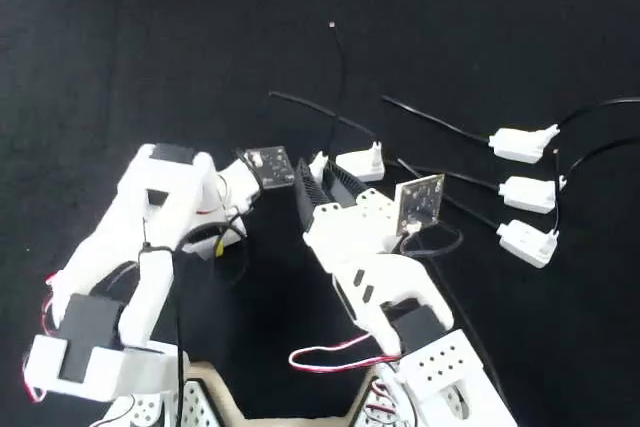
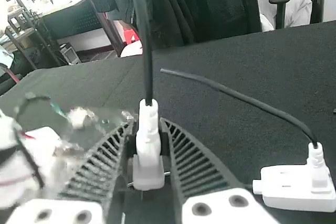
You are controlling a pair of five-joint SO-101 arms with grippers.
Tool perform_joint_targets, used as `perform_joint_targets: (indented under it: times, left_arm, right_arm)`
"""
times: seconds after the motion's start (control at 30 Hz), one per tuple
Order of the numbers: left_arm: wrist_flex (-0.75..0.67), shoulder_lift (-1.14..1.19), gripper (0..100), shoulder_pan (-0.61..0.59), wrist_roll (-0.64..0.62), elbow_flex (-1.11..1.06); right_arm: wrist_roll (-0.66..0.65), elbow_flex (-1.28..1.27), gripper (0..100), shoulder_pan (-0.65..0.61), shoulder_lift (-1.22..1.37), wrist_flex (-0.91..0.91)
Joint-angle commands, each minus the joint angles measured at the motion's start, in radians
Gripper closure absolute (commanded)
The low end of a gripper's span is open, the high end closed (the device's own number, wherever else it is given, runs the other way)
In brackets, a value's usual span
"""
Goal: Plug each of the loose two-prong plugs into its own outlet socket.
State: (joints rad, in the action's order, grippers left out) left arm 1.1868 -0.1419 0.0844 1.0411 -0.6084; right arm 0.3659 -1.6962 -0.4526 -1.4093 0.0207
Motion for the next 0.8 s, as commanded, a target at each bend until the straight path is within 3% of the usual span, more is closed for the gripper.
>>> perform_joint_targets:
  times: [0.0,0.27,0.37,0.57,0.77]
  left_arm:
    - [0.046,-0.123,96,0.004,-0.008,0.064]
    - [-0.330,-0.132,96,0.007,-0.064,-0.143]
    - [-0.396,-0.071,96,0.012,-0.117,-0.147]
    - [-0.399,0.028,96,0.024,-0.149,-0.116]
    - [-0.278,0.021,96,0.074,-0.147,-0.068]
  right_arm:
    - [-0.011,0.005,98.6,0.009,-0.024,0.003]
    - [-0.006,0.019,98.6,0.066,-0.025,0.003]
    - [-0.006,0.025,98.6,0.080,-0.024,0.005]
    - [-0.005,0.054,98.6,0.181,-0.024,0.005]
    - [-0.005,0.067,98.6,0.222,-0.025,0.000]
